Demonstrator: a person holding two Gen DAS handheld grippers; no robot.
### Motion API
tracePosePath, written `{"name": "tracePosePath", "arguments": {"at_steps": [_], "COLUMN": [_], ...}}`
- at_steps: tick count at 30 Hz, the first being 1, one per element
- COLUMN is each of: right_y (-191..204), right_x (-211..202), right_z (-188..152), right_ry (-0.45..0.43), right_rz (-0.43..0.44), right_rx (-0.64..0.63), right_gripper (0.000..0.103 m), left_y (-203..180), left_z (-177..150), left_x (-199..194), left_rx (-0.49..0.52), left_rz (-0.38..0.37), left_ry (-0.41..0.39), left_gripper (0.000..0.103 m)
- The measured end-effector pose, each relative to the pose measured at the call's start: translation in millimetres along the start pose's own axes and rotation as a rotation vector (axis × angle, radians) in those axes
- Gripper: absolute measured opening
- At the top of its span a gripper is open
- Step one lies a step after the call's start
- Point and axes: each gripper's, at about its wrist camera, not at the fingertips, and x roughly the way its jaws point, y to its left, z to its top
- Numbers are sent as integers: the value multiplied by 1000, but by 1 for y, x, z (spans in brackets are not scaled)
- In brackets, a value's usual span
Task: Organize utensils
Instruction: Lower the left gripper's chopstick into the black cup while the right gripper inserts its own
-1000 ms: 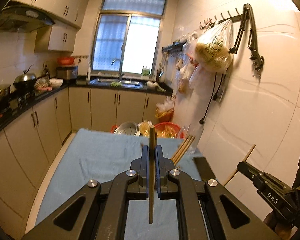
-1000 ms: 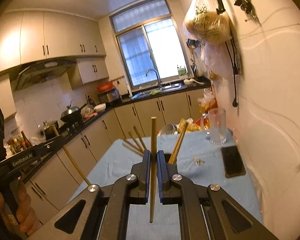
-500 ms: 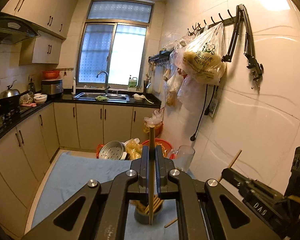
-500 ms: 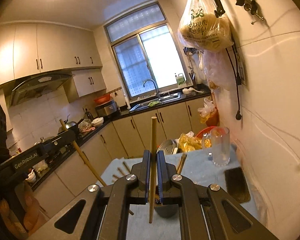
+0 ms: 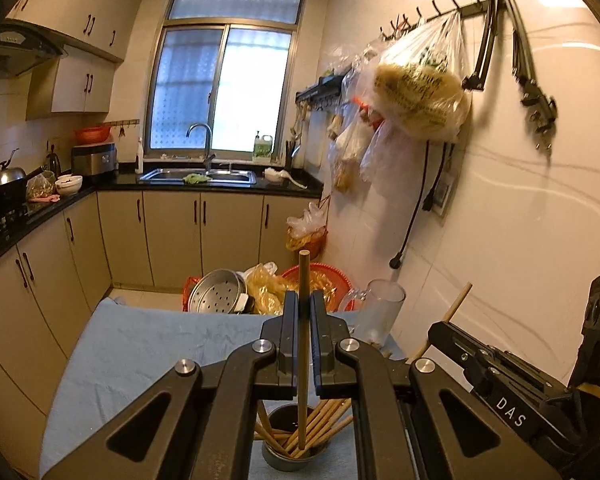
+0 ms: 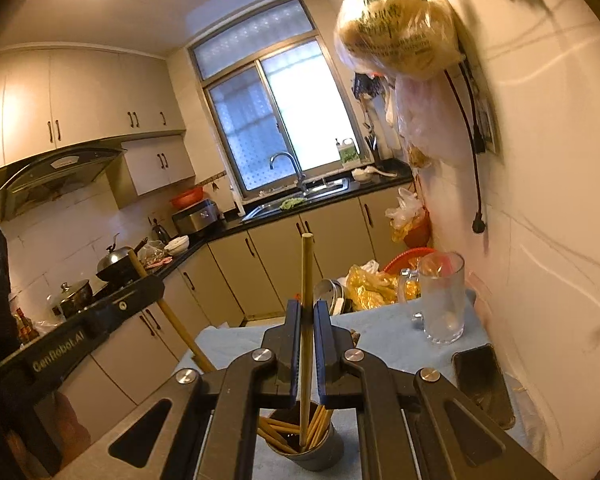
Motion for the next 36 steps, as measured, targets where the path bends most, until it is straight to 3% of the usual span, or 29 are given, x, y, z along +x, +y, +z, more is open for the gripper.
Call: {"name": "tracePosePath", "arguments": {"at_steps": [20, 36], "right_y": [-12, -27], "right_x": [49, 71], "right_z": [-56, -71], "right_ry": [127, 189], "right_rz": [-11, -5], "right_rx": [23, 66], "right_gripper": [7, 11], "left_y": [10, 16], "left_z": [-42, -57], "left_x": [31, 43], "left_rx": [4, 7], "left_rz": [4, 22], "left_ry": [95, 159], "left_gripper": [6, 7]}}
